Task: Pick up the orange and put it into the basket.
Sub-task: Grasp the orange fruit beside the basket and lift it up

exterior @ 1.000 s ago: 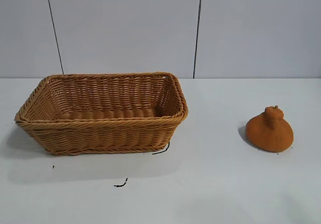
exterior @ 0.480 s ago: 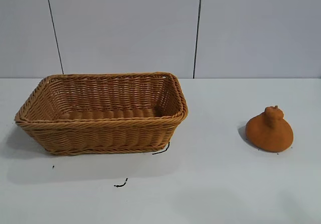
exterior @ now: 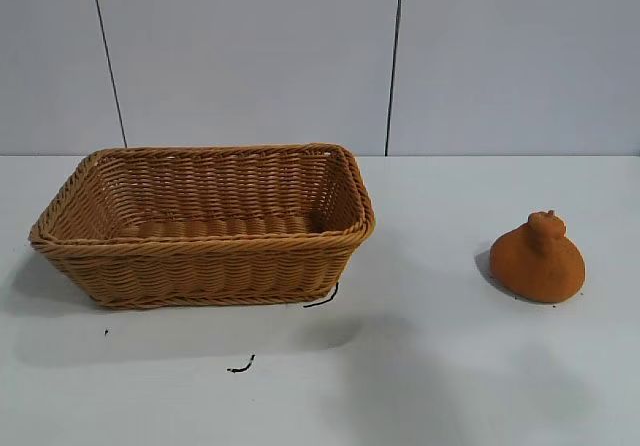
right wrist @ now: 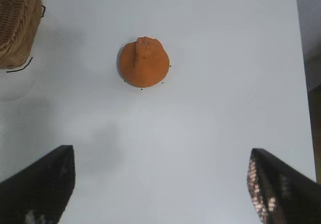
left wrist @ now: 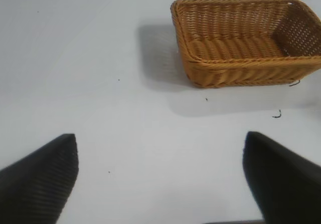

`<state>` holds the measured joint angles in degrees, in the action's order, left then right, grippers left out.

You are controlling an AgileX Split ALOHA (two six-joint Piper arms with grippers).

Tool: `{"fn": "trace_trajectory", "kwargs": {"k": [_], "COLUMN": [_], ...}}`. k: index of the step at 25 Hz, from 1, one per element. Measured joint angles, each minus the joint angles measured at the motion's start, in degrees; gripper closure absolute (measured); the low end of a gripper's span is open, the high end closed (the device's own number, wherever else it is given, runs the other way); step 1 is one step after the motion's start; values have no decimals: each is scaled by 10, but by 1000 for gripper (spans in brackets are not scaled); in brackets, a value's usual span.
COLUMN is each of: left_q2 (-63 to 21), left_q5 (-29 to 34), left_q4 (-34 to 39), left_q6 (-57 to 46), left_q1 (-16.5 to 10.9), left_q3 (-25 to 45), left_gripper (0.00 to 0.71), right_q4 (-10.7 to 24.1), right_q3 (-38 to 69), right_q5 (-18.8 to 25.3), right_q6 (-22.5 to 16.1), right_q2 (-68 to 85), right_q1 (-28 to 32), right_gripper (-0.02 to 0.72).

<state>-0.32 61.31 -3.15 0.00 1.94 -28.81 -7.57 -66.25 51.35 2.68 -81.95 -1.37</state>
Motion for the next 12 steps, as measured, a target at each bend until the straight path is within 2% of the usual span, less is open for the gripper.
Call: {"fn": "trace_trajectory", "kwargs": {"k": [6,12], "left_q2": [0,0], "left_q5": [-1,-1], "left_q4": [0,0], "left_q6": [0,0], "left_q1": [0,0], "left_q3": [0,0], "left_gripper": [71,71], "right_q4": [-6,-11], "right_q3": [-107,-142], "right_q5": [13,7], "right_q6": [4,4], "right_q2": [-179,-311], "right_q1": [0,0], "right_gripper": [38,38]}}
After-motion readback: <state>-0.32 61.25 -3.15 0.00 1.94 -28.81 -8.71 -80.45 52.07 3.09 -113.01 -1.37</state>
